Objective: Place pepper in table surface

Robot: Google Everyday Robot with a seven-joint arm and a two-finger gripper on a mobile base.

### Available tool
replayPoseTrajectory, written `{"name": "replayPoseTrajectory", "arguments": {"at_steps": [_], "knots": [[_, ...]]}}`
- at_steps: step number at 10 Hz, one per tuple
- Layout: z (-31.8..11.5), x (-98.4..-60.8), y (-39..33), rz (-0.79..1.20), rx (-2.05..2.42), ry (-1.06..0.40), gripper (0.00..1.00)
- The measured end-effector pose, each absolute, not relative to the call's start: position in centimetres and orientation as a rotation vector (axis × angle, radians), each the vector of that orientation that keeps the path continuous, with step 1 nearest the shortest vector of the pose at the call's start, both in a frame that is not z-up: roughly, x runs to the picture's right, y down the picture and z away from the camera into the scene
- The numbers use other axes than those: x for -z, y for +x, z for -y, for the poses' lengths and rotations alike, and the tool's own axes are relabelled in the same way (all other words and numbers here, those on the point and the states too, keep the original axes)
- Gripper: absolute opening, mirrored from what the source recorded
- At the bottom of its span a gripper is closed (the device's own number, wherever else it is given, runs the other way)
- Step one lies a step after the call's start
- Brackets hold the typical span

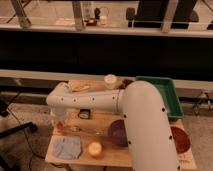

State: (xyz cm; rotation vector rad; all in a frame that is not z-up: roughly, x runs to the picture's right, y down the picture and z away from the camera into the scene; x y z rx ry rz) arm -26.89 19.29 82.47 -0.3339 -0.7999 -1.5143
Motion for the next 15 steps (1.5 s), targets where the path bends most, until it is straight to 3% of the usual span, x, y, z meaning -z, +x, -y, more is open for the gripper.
{"name": "replayPoseTrajectory", "arguments": {"at_steps": [9, 10, 15], "knots": [[-19.0, -82.97, -26.56, 0.757, 1.516, -0.351, 0.07], [-18.95, -83.11, -26.43, 0.748, 1.514, -0.359, 0.14], [-18.67, -83.55, -25.89, 0.708, 1.493, -0.386, 0.66]]}}
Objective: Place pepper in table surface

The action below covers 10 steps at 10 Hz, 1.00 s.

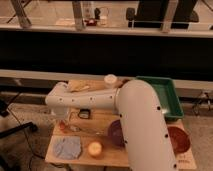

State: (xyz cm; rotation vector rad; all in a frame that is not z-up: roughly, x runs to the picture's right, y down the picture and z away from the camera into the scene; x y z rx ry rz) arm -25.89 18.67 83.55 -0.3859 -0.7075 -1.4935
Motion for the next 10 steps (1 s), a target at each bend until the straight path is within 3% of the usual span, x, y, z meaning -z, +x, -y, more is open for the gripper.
{"name": "replayPoseTrajectory", "arguments": {"at_steps": [2, 5, 6, 8, 10], "knots": [[-18.7, -83.6, -25.8, 0.698, 1.489, -0.391, 0.79], [-18.8, -83.5, -25.7, 0.675, 1.486, -0.394, 0.8], [-18.8, -83.5, -25.8, 0.669, 1.486, -0.392, 0.78], [-18.1, -82.8, -25.7, 0.669, 1.491, -0.392, 0.6], [-18.0, -82.5, -25.4, 0.67, 1.484, -0.397, 0.52]]}}
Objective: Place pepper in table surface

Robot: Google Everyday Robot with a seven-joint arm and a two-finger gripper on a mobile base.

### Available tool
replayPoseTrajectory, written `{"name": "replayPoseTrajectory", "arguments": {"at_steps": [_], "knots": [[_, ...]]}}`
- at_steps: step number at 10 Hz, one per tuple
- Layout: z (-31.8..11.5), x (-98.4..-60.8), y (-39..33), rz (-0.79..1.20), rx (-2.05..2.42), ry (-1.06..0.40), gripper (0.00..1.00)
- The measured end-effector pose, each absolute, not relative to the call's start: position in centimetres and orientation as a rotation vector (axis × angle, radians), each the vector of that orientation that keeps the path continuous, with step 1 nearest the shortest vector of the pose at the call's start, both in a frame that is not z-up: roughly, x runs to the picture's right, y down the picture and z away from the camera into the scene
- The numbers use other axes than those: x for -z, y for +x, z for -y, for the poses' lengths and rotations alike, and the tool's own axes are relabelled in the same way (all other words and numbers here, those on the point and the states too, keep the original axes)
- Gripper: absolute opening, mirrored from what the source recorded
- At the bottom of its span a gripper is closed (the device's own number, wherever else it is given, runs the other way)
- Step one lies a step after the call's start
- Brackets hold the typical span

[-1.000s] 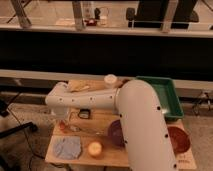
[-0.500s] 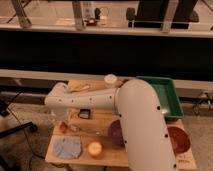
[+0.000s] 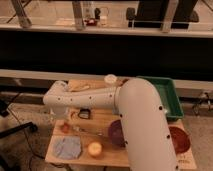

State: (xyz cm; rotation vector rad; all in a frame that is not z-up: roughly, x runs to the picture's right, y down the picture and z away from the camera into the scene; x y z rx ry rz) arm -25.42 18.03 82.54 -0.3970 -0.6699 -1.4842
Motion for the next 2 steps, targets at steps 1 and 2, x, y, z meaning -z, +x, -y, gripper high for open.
{"name": "replayPoseTrajectory", "arguments": {"at_steps": [1, 2], "knots": [[-18.4, -82.91, -25.13, 0.667, 1.479, -0.404, 0.55], [-18.48, -83.16, -25.13, 0.665, 1.478, -0.401, 0.6]]}}
